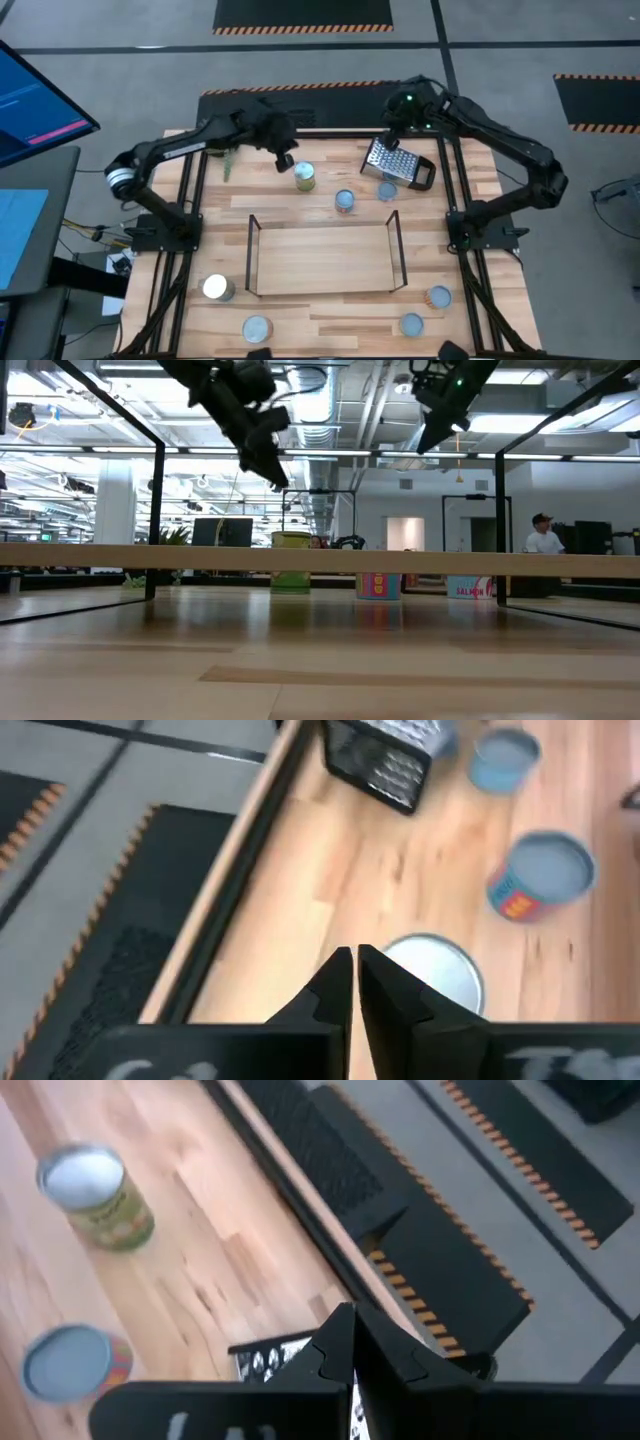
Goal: Pick and place cans onto a shelf
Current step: Put the canned pears on the shelf
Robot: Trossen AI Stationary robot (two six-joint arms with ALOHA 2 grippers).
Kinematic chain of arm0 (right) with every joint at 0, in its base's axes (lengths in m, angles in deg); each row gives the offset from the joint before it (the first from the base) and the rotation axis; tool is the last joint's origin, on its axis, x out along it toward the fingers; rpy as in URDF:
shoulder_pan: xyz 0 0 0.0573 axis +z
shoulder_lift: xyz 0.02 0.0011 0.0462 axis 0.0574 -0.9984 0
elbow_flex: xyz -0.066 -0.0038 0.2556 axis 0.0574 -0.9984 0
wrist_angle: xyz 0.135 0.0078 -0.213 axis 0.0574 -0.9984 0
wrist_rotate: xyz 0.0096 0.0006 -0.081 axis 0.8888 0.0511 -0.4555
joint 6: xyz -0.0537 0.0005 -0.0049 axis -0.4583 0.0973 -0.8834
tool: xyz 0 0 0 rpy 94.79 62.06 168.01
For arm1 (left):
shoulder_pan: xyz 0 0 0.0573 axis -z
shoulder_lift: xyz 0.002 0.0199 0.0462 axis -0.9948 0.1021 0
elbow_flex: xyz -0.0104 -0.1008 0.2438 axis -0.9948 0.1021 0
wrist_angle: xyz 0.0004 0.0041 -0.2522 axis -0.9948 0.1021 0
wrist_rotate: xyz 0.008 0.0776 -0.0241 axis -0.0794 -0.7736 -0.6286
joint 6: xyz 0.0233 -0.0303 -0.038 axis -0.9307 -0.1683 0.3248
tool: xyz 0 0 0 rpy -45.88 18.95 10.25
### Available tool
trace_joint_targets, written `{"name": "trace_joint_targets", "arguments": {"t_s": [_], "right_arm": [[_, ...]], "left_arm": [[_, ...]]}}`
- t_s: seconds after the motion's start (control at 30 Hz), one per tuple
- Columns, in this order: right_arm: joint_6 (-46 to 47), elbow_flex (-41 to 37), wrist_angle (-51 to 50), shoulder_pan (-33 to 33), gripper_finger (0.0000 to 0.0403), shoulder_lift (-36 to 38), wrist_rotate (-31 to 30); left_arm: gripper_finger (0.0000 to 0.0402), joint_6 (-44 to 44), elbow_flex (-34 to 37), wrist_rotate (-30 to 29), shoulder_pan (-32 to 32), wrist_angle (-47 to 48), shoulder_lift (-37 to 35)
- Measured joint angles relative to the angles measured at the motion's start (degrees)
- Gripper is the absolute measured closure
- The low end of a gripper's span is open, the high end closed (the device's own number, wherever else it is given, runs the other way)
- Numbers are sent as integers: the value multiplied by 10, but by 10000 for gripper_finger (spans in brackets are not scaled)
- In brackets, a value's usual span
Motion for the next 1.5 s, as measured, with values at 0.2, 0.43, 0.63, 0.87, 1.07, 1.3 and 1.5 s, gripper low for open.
{"name": "trace_joint_targets", "arguments": {"t_s": [0.2, 0.43, 0.63, 0.87, 1.07, 1.3, 1.5], "right_arm": [[-7, 0, -18, 0, 370, -19, 3], [-26, 0, -27, -1, 370, -29, 3], [-26, 0, -29, -1, 370, -29, 3], [-26, 0, -30, -1, 370, -29, 2], [-27, 0, -30, 0, 370, -29, 2], [-27, 0, -35, 0, 370, -29, 1], [-27, 0, -39, 0, 370, -28, 1]], "left_arm": [[329, -29, -45, 24, 26, 67, 52], [258, -52, -49, 23, 73, 96, 77], [219, -56, -41, -42, 97, 98, 79], [209, -28, -38, -51, 103, 108, 90], [209, -28, -40, -70, 111, 94, 133], [210, -39, -40, -88, 125, 82, 143], [264, -50, -40, -122, 136, 89, 143]]}}
